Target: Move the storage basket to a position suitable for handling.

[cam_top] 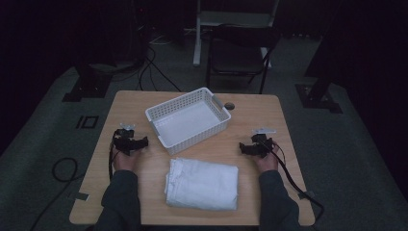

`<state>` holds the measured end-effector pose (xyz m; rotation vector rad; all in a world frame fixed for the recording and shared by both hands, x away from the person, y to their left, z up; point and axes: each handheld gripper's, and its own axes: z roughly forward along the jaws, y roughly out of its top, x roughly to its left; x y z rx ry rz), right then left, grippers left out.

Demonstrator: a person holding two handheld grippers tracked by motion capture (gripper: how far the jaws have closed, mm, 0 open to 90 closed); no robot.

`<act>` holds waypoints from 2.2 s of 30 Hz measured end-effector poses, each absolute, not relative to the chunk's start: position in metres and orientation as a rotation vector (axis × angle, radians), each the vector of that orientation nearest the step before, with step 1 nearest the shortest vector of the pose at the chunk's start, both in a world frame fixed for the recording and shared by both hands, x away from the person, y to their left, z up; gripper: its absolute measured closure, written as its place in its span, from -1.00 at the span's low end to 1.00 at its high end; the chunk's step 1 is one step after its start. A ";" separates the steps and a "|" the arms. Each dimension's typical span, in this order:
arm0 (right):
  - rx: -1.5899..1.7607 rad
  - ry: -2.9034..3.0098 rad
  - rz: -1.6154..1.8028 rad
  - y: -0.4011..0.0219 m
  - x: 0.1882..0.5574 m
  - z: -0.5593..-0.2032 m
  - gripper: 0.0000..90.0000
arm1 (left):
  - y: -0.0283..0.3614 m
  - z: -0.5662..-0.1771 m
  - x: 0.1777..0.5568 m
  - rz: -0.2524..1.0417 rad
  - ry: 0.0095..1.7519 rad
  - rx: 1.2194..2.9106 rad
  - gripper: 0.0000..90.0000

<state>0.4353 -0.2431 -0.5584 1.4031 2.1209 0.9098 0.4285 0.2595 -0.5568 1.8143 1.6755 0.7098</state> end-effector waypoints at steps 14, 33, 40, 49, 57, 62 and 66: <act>1.399 2.135 0.906 -0.243 0.434 -0.557 -0.68 | 0.254 -0.557 0.424 0.725 1.716 1.785 -0.69; 1.412 2.167 0.866 -0.233 0.430 -0.542 -0.02 | 0.253 -0.557 0.417 0.715 1.683 1.808 -0.68; 1.352 2.175 0.897 -0.224 0.428 -0.532 0.04 | 0.253 -0.557 0.417 0.715 1.683 1.807 -0.68; 1.310 2.168 0.951 -0.218 0.431 -0.520 0.10 | 0.252 -0.557 0.416 0.721 1.697 1.796 -0.67; 1.283 2.170 0.985 -0.212 0.440 -0.510 0.11 | 0.251 -0.556 0.412 0.722 1.662 1.802 -0.38; 1.273 2.173 0.993 -0.210 0.446 -0.507 0.11 | 0.247 -0.554 0.410 0.707 1.633 1.828 -0.16; 1.278 2.158 1.024 -0.206 0.454 -0.499 0.13 | 0.243 -0.553 0.409 0.693 1.605 1.845 -0.11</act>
